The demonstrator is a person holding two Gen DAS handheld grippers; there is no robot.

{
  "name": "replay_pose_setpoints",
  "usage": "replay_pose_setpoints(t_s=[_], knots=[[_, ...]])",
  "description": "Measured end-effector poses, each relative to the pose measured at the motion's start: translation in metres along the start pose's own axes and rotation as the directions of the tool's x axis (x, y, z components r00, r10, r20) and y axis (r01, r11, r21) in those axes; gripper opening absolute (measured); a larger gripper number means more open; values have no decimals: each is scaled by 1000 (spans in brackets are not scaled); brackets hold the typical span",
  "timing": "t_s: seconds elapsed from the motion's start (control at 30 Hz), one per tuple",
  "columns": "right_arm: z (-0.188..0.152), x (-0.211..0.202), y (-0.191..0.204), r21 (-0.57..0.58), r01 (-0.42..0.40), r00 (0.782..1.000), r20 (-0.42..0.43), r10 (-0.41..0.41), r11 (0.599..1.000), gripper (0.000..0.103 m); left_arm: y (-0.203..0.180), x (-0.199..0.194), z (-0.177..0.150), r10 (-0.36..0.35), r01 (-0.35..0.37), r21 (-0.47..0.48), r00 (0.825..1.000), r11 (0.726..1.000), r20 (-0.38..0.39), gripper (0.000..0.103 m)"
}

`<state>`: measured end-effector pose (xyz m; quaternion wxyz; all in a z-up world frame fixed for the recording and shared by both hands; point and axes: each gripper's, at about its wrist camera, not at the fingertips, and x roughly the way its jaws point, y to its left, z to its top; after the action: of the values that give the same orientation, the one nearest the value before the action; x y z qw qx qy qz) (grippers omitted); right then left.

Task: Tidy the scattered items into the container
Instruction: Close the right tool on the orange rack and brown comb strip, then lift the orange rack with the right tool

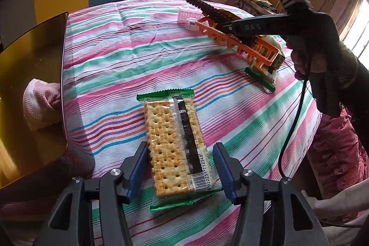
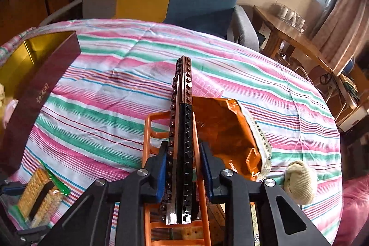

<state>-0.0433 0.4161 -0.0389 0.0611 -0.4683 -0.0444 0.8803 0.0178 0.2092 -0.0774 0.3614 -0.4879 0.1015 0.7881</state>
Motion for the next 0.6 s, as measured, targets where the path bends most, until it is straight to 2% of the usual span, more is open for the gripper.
replay_pose_setpoints(t_s=[0.13,0.27,0.37,0.43,0.53,0.6], knots=[[-9,-34,-1,46,-103,994,33,101,994,27,0,0,-1,3,-3,2,1000,1000,7,57],[-33,-49,13,60,-175,985,19,174,983,27,-2,1,-3,16,-16,19,1000,1000,15,57],[-56,-47,27,35,-146,989,-8,147,989,27,-3,1,-2,22,-22,23,1000,999,12,57],[-68,-44,26,40,-39,999,-16,40,998,27,-1,2,-1,19,-19,16,1000,1000,10,57],[-76,-52,3,152,-15,999,51,7,988,27,1,1,-1,11,-11,5,1000,1000,9,57],[-80,-58,-17,251,-55,995,97,31,966,29,1,2,-1,10,-10,-3,1000,1000,7,57]])
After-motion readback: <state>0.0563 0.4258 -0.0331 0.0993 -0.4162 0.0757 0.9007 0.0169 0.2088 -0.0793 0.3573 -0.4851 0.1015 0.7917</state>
